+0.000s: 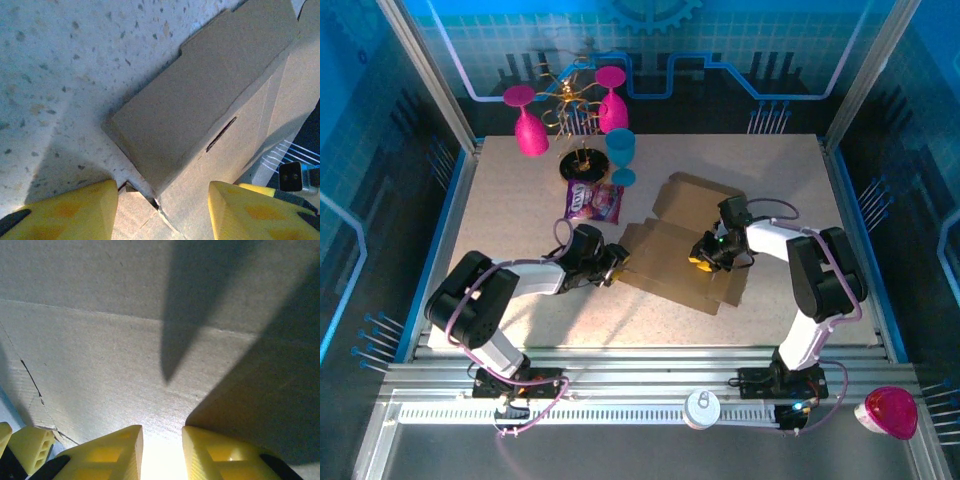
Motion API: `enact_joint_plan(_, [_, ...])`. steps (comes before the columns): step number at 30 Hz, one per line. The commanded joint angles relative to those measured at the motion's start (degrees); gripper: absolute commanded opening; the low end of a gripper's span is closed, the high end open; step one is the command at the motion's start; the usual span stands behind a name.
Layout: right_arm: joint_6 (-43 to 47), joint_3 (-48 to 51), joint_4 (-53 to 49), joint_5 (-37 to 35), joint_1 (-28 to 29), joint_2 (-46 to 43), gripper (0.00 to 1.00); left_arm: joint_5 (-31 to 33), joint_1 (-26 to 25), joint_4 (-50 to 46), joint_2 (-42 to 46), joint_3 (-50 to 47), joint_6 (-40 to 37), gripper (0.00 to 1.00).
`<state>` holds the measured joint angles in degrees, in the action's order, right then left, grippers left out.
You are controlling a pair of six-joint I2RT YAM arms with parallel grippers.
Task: Fold the paper box
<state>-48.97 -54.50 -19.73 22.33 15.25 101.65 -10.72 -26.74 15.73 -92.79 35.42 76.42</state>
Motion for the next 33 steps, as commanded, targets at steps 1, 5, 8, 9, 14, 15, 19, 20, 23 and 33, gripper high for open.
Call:
enact_joint_plan(1, [1.1, -0.4, -3.5, 0.7, -0.6, 2.3, 0.29, 2.2, 0.1, -0.2, 0.0, -0.3, -0.6, 0.51])
enact_joint_plan(5, [1.8, -1.2, -4.1, 1.3, -1.0, 3.0, 0.29, 1.8, 0.1, 2.0, -3.0, 1.6, -1.8, 0.47])
enact_joint_plan(8, [2.4, -1.6, -4.5, 1.7, -1.3, 3.3, 0.29, 2.7, 0.3, 3.3, -3.9, 1.9, -2.4, 0.43])
enact_joint_plan(9, [2.6, -1.8, -4.7, 1.8, -1.4, 3.4, 0.29, 3.1, 0.4, 3.6, -3.9, 1.9, -2.8, 0.41])
enact_joint_plan(14, [3.7, -2.9, -5.7, 2.3, -1.7, 4.2, 0.29, 3.3, 1.1, 6.8, -4.8, 2.9, -4.8, 0.34])
enact_joint_plan(15, [3.8, -3.0, -5.9, 2.3, -1.6, 4.3, 0.29, 3.3, 1.0, 7.4, -4.9, 3.1, -5.1, 0.34])
enact_joint_plan(19, [4.2, -3.4, -6.6, 2.2, -1.7, 4.7, 0.29, 4.4, 1.2, 9.3, -4.4, 3.0, -5.7, 0.34])
enact_joint_plan(20, [4.5, -3.5, -6.9, 2.1, -1.8, 4.8, 0.29, 4.9, 1.2, 9.3, -3.9, 2.8, -6.1, 0.35])
enact_joint_plan(23, [4.6, -3.4, -6.8, 2.3, -1.9, 5.0, 0.29, 5.9, 1.5, 7.9, -2.0, 2.5, -7.1, 0.41])
enact_joint_plan(33, [4.8, -4.5, -7.1, 2.6, -2.5, 5.8, 0.29, 1.5, 3.4, 8.5, -3.5, 2.2, -6.6, 0.45])
